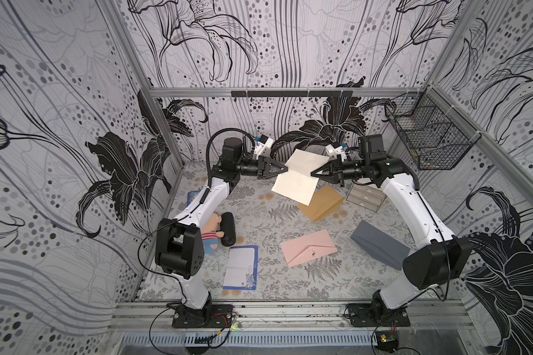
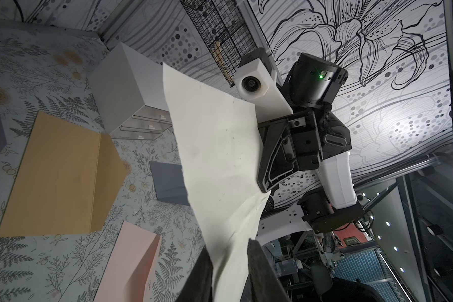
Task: Take the letter paper out of the envelope
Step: Unfold the letter paper.
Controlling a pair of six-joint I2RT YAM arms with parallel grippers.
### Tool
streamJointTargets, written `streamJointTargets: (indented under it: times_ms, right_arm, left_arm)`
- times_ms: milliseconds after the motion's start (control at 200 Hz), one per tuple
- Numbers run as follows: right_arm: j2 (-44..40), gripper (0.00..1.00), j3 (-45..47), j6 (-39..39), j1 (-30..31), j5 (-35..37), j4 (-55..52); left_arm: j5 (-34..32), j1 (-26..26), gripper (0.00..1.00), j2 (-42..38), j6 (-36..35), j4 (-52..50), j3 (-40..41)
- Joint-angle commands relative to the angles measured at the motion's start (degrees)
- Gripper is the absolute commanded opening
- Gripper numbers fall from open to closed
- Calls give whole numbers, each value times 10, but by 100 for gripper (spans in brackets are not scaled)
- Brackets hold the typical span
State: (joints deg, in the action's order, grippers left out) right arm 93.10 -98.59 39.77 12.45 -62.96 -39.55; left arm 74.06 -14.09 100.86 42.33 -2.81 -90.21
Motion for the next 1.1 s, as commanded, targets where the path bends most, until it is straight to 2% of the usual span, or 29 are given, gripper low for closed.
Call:
streamJointTargets:
  times_ms: [0, 285, 471, 656, 721, 856, 1091]
  right_arm:
    - [2, 0, -3, -12, 0, -5, -4]
    - [-2, 0, 2, -15, -1, -5, -6]
    - [-8, 0, 9, -26, 4, -2, -14]
    - [-20, 0, 17, -47, 6, 11, -28]
    - [-26, 0, 24, -45, 6, 12, -19]
    - [-28, 0, 27, -42, 5, 14, -15]
    - [-27, 0, 25, -41, 9, 12, -15]
  left_arm:
    - [-13, -4, 25, -4, -52, -50, -20]
    - [-26, -9, 18, 5, -78, -94, -39]
    - [-40, -15, 18, 18, -108, -148, -62]
    - [-54, -17, 33, 24, -135, -191, -79]
    - [-55, -17, 34, 27, -142, -203, -84]
    - [-51, -18, 19, 28, -143, -206, -85]
    - [-56, -26, 16, 30, -141, -206, -85]
